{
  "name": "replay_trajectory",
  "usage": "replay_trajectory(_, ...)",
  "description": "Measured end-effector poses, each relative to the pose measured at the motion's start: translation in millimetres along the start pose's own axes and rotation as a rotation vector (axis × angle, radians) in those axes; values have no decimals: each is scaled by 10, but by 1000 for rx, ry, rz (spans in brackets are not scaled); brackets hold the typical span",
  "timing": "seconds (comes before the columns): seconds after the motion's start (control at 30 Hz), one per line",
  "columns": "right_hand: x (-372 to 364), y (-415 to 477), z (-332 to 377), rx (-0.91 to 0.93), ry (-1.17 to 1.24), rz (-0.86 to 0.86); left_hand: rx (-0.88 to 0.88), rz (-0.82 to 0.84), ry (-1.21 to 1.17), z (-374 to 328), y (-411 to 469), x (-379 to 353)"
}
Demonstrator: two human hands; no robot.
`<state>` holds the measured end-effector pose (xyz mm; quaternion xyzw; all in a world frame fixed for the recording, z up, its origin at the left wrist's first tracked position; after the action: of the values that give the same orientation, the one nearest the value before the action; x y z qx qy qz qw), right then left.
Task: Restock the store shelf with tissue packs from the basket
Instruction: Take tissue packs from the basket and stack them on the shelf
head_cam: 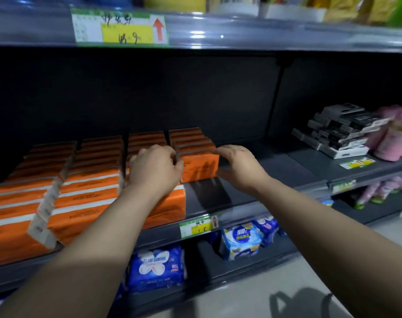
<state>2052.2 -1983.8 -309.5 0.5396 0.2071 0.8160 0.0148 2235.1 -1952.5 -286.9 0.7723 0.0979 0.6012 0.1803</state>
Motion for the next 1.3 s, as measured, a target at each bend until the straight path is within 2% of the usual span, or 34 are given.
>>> replay_trajectory(0.2, 494, -874, -459, -150, -40, 28, -145, 59, -72, -731, -423, -152)
replay_trajectory(0.37, 818, -1938, -1209, -391, -113, 124, -329, 161, -128, -1639, -935, -557)
replay_trajectory(0.67, 1051, -3952, -2535, -816, -174, 296, -615, 461, -220, -3335, -1962, -1591)
replay_trajectory(1.0, 1009, -4625, -3518, -1021, -24, 298, -610, 842, -289, -4305, -2535, -3066)
replay_trajectory(1.13, 851, -4837, -3799, -1074, -11, 338, -586, 938, -133, -4395, -2643, -3612)
replay_trajectory(1.3, 728, -5003, -4022, -1128, -26, 416, -585, 989, -95, -4468, -2746, -4019)
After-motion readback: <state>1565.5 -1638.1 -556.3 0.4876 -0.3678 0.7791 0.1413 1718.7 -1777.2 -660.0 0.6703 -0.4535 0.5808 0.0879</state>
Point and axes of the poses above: each hand's wrist, its own y-axis towards the middle knuckle, its own x-axis out of the back of the hand, z = x × y, the point moved 6 cm from there along y, towards the middle knuckle, and after that the axes turned 7 degrees about -x, right-handed, at the moved point
